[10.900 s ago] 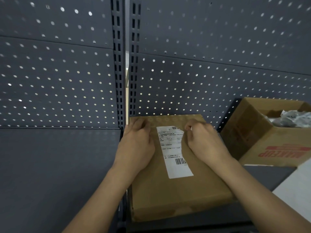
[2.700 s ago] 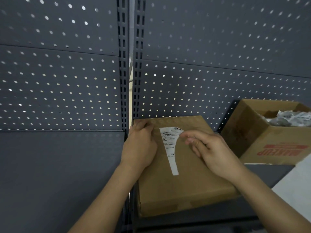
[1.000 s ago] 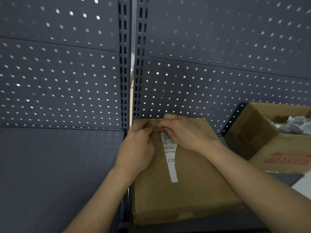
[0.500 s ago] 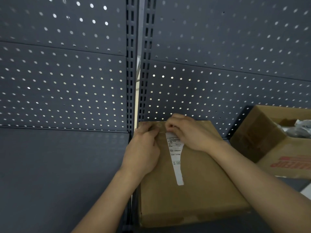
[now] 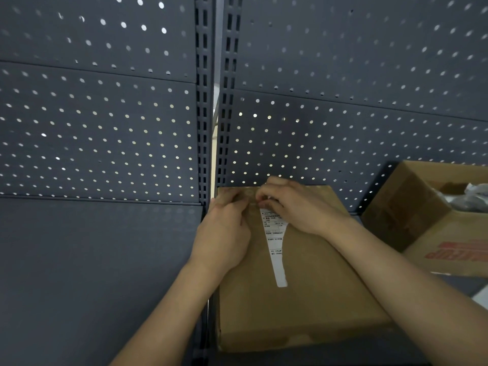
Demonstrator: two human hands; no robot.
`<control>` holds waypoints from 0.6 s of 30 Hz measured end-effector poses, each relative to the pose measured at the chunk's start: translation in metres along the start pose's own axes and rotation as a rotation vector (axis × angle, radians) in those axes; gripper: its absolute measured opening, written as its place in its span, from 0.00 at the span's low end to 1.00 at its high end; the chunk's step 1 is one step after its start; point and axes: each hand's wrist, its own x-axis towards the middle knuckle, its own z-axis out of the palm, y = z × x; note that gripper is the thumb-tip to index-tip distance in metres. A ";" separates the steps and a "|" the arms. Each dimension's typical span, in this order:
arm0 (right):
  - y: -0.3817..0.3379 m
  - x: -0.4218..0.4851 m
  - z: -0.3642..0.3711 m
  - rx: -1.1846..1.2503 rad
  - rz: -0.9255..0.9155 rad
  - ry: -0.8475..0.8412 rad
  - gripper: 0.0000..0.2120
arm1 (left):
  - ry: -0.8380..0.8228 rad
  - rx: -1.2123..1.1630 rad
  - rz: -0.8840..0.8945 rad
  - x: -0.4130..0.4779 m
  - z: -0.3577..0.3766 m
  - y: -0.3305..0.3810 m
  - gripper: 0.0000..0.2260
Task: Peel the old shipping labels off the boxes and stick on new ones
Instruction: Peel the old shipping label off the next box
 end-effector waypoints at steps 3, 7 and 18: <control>-0.001 0.002 0.004 -0.111 0.000 -0.006 0.07 | 0.004 0.002 -0.012 0.000 -0.001 0.001 0.23; -0.003 0.001 0.005 -0.184 0.007 -0.005 0.12 | 0.013 -0.003 -0.008 -0.001 0.000 0.002 0.22; 0.005 -0.010 -0.002 0.131 0.038 0.002 0.13 | 0.009 -0.017 -0.005 0.000 0.001 0.001 0.23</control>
